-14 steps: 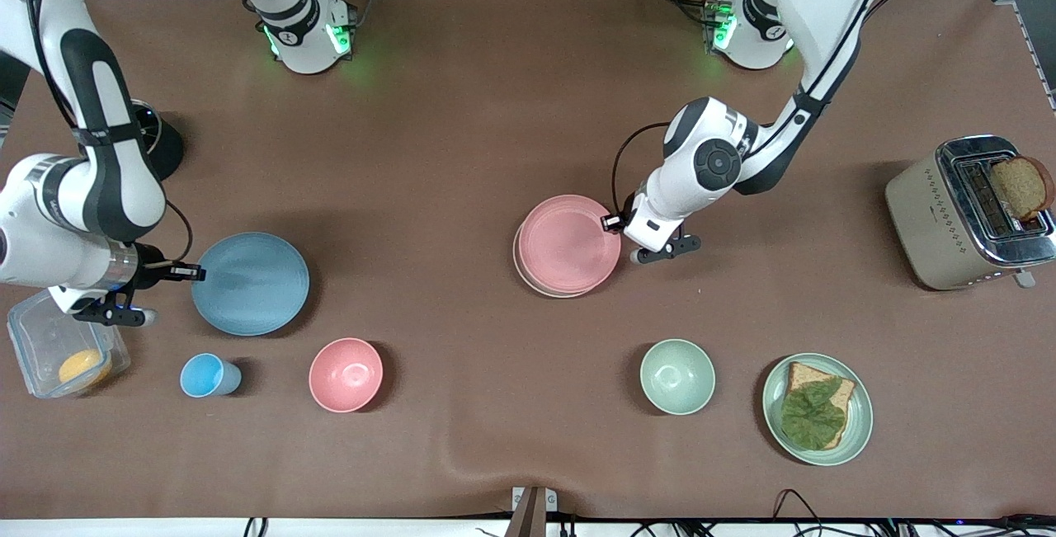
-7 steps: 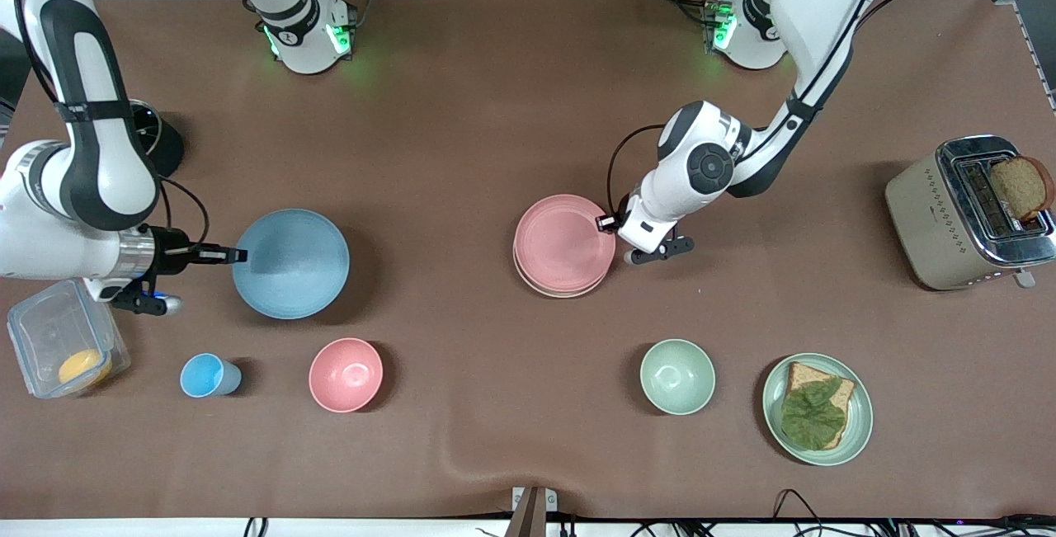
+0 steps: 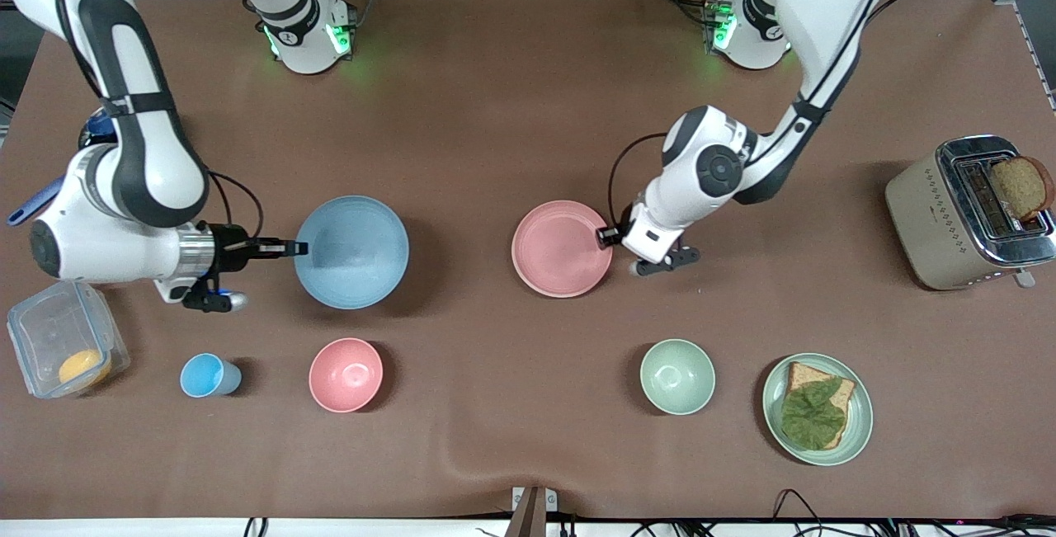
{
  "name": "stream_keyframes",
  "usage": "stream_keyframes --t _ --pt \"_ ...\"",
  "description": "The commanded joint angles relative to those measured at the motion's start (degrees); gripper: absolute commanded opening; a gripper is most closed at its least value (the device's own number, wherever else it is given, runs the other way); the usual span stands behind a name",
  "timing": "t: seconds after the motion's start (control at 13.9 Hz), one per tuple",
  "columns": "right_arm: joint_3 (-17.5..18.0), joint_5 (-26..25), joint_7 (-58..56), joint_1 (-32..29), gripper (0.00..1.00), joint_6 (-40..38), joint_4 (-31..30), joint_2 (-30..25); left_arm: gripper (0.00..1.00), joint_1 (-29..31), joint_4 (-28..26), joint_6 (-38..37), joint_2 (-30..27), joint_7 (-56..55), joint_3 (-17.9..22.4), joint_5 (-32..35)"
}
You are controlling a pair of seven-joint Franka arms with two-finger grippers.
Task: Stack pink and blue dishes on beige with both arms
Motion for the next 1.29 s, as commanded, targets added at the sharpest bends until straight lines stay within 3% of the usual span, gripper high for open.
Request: stream_keyframes --t 0.0,0.22,0.43,0.79,1.22 --pt "-0.35 3.77 0.06 4.09 0.00 -0.28 -1.17 -0.81 1.00 6.64 0.11 -3.67 -9.39 1.00 0.12 5.11" --pt "-0.52 5.89 2.59 11.03 0.00 2.52 -1.52 0.07 1.00 14.10 3.44 -15.24 -16.69 7.91 0.12 8.02" --pt "-0.61 5.81 13.55 21.74 0.00 12.00 -2.57 0.51 1.00 20.79 8.97 -30.71 -21.97 20.66 0.12 8.12" --pt "-0.61 5.81 21.84 30.38 0.00 22.82 -2.13 4.72 1.00 22.66 21.63 -48.14 -24.09 27.10 1.52 6.80" --pt "-0.61 5.45 28.61 36.18 0.00 31.17 1.03 10.17 1.00 5.62 22.35 -51.58 -27.34 30.71 19.35 5.75"
